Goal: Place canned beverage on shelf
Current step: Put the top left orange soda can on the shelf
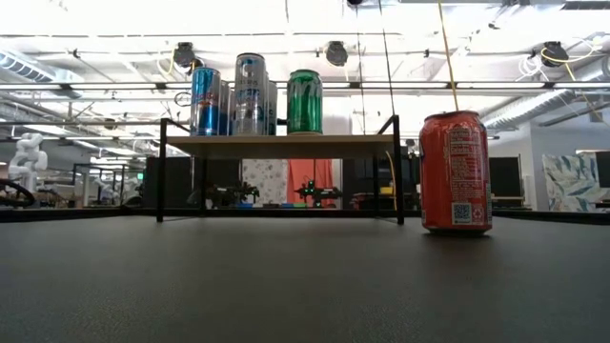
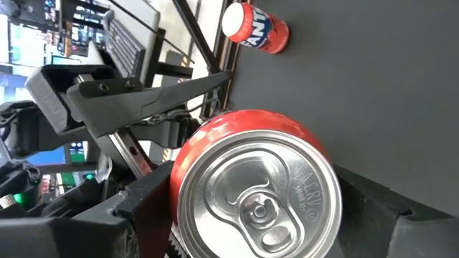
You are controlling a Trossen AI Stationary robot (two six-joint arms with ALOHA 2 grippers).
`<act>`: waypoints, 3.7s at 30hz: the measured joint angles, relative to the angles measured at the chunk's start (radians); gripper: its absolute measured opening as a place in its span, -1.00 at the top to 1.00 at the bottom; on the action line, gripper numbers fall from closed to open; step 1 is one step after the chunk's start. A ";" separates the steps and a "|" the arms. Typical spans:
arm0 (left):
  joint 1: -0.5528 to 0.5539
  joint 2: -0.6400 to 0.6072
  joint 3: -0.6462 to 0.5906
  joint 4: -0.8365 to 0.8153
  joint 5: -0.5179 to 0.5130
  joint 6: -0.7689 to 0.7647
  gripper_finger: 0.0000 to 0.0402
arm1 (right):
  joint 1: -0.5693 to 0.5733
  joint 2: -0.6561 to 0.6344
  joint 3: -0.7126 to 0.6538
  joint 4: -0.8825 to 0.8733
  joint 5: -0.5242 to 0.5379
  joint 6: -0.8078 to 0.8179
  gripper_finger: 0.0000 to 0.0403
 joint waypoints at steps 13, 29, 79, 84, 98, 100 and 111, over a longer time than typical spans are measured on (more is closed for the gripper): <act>0.002 0.001 0.000 0.015 -0.011 -0.022 -0.45 | 0.000 -0.001 0.000 0.001 0.021 -0.007 -0.85; 0.001 0.001 0.000 0.020 -0.007 -0.070 -0.55 | 0.000 -0.001 0.000 0.001 0.022 -0.008 -0.40; -0.064 -0.199 0.000 0.160 -0.577 -1.564 -0.76 | -0.132 -0.222 0.000 0.087 0.300 0.028 -0.37; -0.056 -0.201 0.000 0.392 -0.563 -1.487 -0.76 | -0.110 -0.224 0.000 0.226 0.402 0.034 -0.37; 0.043 -0.267 0.000 0.517 -0.451 -1.335 -0.96 | -0.099 -0.178 0.000 0.470 0.504 0.061 -0.37; 0.057 -0.268 0.001 0.515 -0.416 -1.342 -0.96 | -0.099 -0.168 0.000 0.511 0.522 0.061 -0.37; 0.099 -0.259 0.001 0.449 -0.354 -1.409 -0.99 | -0.099 -0.157 0.000 0.534 0.528 0.061 -0.37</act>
